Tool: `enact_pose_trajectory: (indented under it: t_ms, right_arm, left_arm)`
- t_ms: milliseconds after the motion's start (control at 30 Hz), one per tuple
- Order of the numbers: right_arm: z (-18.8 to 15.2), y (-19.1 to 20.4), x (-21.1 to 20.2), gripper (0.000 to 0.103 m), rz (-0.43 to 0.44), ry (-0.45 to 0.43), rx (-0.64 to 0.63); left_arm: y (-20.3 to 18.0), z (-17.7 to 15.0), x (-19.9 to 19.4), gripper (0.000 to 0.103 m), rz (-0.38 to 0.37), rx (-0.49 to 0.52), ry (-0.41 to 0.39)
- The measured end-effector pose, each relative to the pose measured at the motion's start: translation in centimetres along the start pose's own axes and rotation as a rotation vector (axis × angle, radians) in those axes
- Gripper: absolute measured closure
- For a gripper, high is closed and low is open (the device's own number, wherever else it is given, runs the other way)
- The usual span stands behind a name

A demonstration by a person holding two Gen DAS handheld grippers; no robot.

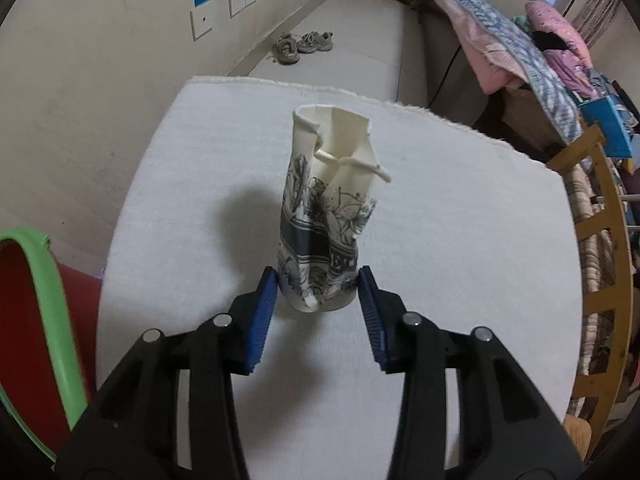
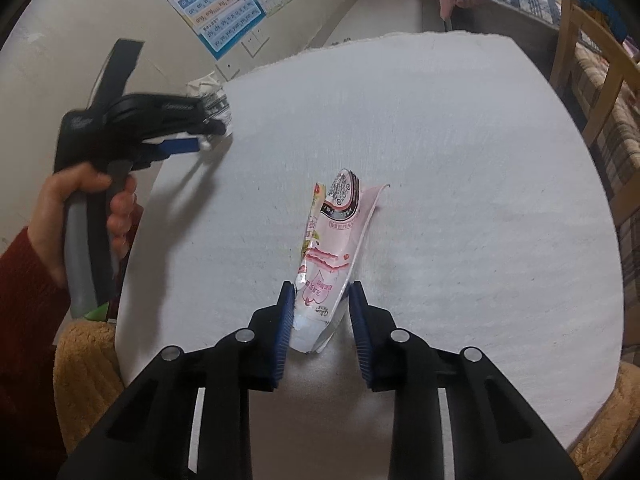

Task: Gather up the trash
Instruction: 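Grasp the black-white paper wrapper with the left tool while the right grasps the pink-white wrapper, then carry the paper wrapper with the left tool while the right carries the pink wrapper to the bin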

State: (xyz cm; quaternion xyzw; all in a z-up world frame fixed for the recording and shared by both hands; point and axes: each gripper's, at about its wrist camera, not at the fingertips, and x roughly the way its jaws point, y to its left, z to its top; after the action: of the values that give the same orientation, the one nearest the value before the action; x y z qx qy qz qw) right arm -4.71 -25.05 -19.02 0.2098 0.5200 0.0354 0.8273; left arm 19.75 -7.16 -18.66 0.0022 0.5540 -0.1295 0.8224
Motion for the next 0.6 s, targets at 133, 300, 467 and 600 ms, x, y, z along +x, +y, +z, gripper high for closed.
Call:
enact_pose_trajectory:
  t_ms: [133,300,467,600]
  right_arm:
    - [0.0,0.4,-1.0,0.076,-0.001,-0.019,-0.012]
    - [-0.3,1.6,-2.0,0.076,0.001,-0.04,-0.041]
    - [-0.8,2.7,-2.9,0.076,0.006,-0.053,-0.074]
    - [-0.8,4.2,-3.3,0.076,0.012,-0.061,-0.109]
  left_arm:
    - [1.0,-1.6,-3.1,0.063,-0.015,-0.01,-0.05]
    - [2.4,-4.5,-7.2,0.063,-0.012,-0.022,-0.102]
    - [3.8,-8.0,-10.8,0.063,0.022,-0.029,-0.155]
    - [4.5,-10.8,-12.9,0.063,0.072,-0.022,-0.194]
